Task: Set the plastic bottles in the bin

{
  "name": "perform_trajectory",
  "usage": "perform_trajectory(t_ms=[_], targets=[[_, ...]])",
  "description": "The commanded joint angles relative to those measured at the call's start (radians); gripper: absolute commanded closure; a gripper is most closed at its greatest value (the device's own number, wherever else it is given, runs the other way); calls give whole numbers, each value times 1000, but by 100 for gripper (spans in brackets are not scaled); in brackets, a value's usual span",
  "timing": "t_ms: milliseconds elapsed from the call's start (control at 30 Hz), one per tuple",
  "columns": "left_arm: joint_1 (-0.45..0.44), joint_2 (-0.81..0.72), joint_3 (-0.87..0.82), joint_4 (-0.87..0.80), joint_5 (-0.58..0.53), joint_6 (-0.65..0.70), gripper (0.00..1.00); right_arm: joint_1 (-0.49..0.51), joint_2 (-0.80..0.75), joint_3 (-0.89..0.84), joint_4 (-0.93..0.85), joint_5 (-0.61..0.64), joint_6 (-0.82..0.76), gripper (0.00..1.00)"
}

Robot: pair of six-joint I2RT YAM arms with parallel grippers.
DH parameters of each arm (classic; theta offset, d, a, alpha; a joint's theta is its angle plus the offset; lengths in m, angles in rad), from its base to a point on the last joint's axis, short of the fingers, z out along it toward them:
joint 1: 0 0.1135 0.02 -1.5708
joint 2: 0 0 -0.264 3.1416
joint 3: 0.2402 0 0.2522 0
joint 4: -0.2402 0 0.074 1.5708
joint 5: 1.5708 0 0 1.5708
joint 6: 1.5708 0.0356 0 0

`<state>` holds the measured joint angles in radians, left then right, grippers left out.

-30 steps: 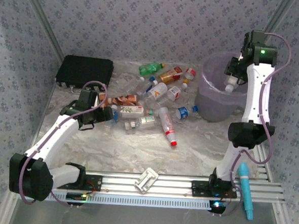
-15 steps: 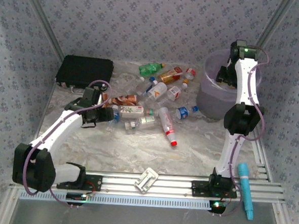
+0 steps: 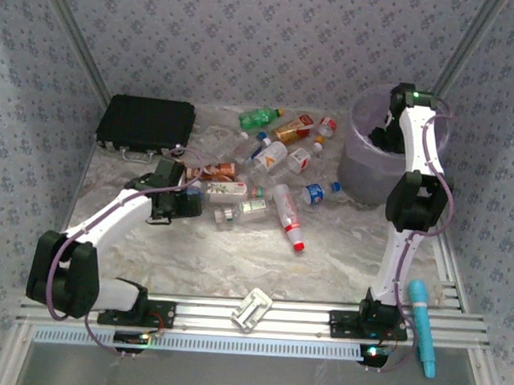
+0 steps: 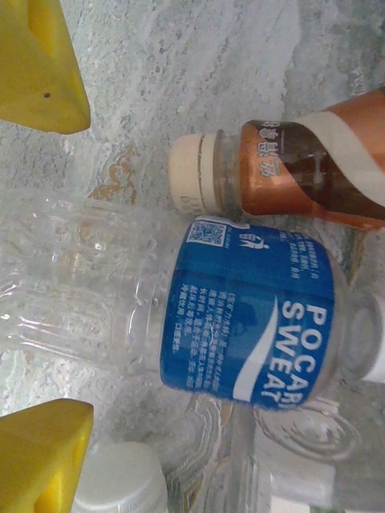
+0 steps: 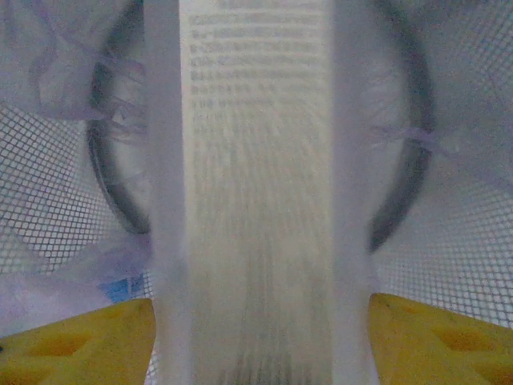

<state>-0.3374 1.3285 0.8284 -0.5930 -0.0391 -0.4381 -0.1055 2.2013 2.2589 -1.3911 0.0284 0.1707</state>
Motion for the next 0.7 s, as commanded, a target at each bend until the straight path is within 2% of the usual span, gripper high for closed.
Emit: perform_trajectory(t_ms=[0, 133, 367, 533, 667], targets=[[-10, 17, -8, 16, -25, -9, 13, -9, -36, 35, -21, -3, -16, 22], [-20, 39, -8, 24, -35, -10, 12, -15, -69, 77, -59, 8, -25, 12], [-26, 64, -14, 40, -55, -8, 12, -26, -211, 154, -93, 21, -10, 9], [-35, 83, -33, 79, -26, -20, 12, -25, -342, 156, -43, 11, 16, 9], [-35, 109, -43, 115, -26, -25, 13, -14, -460, 91, 38, -70, 29, 9]])
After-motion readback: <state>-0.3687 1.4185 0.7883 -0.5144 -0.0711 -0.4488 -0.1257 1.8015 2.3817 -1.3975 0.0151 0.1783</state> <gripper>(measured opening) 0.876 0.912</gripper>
